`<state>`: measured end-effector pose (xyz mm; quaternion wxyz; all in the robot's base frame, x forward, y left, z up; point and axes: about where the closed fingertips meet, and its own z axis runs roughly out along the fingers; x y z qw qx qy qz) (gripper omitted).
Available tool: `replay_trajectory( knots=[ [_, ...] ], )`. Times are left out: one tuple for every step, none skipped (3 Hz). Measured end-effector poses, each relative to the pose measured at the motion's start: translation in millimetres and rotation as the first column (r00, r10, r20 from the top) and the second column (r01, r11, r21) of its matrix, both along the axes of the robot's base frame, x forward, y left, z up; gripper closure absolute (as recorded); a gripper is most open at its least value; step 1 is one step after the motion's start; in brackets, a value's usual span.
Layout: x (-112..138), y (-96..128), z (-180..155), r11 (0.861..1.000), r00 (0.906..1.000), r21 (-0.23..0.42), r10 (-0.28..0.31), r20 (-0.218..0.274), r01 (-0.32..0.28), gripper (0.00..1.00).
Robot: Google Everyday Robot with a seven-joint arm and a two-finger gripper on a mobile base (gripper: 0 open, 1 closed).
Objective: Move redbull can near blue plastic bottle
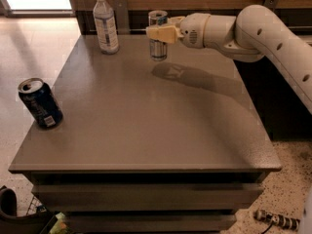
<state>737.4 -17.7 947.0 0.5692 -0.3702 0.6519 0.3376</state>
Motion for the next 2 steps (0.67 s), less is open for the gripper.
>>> replay_trajectory(
  knots=[
    [48, 0, -9, 0.997, 0.9972, 0.014, -0.074, 0.001, 0.074, 1.0],
    [90, 12, -30, 0.99, 0.9904, 0.029, -0.138, -0.009, 0.138, 1.0]
  ],
)
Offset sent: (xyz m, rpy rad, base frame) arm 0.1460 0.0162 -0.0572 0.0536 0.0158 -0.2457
